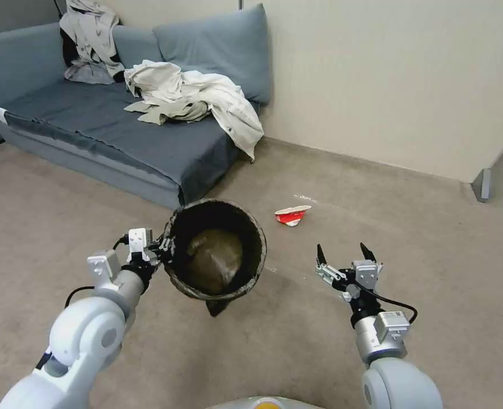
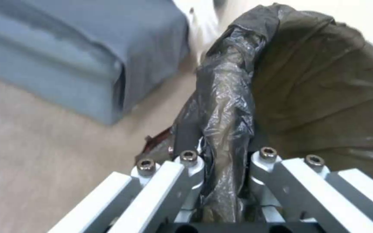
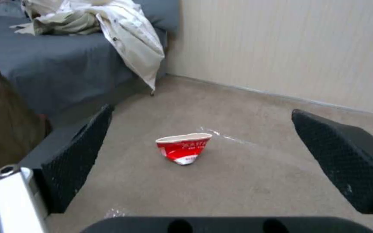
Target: Pick up the trash can from the floor.
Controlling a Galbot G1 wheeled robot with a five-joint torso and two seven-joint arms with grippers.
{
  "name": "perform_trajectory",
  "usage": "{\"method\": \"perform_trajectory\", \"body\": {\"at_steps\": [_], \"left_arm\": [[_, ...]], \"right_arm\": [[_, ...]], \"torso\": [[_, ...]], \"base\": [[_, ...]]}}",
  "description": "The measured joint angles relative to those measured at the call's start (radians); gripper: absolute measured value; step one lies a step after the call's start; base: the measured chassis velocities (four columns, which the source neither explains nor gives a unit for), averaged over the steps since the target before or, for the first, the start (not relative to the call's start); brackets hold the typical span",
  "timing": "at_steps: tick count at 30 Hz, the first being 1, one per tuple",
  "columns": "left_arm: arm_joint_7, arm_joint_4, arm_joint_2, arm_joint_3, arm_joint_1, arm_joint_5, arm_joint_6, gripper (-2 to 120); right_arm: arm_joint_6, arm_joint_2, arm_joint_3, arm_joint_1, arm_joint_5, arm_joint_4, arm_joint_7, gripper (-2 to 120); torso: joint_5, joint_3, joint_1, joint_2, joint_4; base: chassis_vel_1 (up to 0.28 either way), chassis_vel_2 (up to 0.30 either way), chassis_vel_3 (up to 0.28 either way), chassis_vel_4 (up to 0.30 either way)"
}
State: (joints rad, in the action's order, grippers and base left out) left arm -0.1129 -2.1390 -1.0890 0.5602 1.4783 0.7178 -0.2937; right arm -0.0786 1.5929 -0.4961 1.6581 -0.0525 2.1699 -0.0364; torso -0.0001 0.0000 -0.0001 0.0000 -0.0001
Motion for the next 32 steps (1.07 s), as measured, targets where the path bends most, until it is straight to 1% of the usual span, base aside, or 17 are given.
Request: {"method": "perform_trajectory", "body": {"at_steps": [2, 4, 5, 7, 12, 32], "left_arm": [[0.024, 0.014, -0.010, 0.003, 0.016, -0.015, 0.055, 6], [0.026, 0.015, -0.012, 0.003, 0.018, -0.017, 0.063, 6], [0.031, 0.020, -0.018, 0.003, 0.029, -0.032, 0.082, 6], [0.037, 0.020, -0.027, 0.004, 0.041, -0.053, 0.093, 6], [0.037, 0.008, -0.033, 0.007, 0.052, -0.068, 0.095, 6], [0.017, -0.005, -0.036, 0.005, 0.050, -0.073, 0.081, 6]], "right_arm": [[0.000, -0.001, -0.001, 0.001, 0.000, 0.001, 0.000, 100], [0.000, -0.001, -0.001, 0.001, 0.000, 0.001, 0.000, 100], [0.000, -0.001, -0.001, 0.001, 0.000, 0.001, 0.000, 100], [0.001, 0.000, 0.000, 0.001, -0.001, 0.001, 0.000, 100], [0.001, 0.001, 0.002, -0.001, -0.002, 0.001, 0.000, 100], [0.006, -0.002, -0.002, 0.010, -0.002, 0.016, 0.003, 100]], "torso": [[0.0002, 0.000, 0.000, 0.000, 0.0001], [0.0001, 0.000, 0.000, 0.000, 0.0000], [0.0001, 0.000, 0.000, 0.000, 0.0002], [0.0001, 0.000, 0.000, 0.000, 0.0001], [0.0002, 0.000, 0.000, 0.000, 0.0001], [0.0001, 0.000, 0.000, 0.000, 0.0001]], "base": [[0.000, 0.000, 0.000, 0.000], [0.000, 0.000, 0.000, 0.000], [0.000, 0.000, 0.000, 0.000], [0.000, 0.000, 0.000, 0.000], [0.000, 0.000, 0.000, 0.000], [0.000, 0.000, 0.000, 0.000]]}}
